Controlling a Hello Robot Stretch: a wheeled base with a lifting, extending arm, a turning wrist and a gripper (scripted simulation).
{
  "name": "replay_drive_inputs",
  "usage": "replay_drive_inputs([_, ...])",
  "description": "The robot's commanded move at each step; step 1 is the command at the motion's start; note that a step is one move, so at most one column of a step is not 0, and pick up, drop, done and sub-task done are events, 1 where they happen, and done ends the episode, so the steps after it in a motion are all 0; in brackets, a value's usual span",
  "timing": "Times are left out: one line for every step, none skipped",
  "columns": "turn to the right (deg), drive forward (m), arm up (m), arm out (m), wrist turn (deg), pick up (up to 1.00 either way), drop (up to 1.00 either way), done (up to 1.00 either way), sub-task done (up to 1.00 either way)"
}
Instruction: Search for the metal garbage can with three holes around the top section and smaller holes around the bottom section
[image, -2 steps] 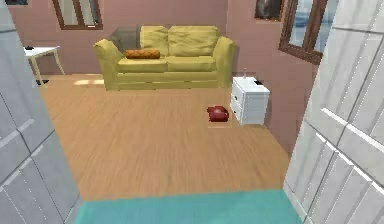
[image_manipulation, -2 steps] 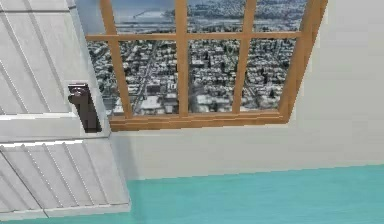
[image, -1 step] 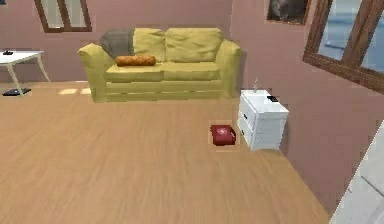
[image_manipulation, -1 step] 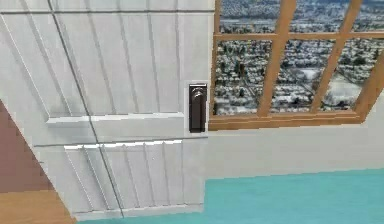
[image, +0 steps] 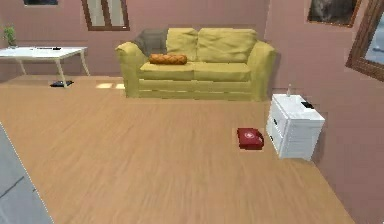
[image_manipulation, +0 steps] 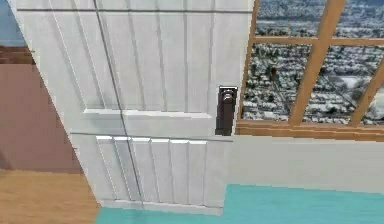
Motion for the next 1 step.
replay_drive_inputs([0.0,0.15,0.00,0.00,0.0,0.00,0.00,0.00,0.00])
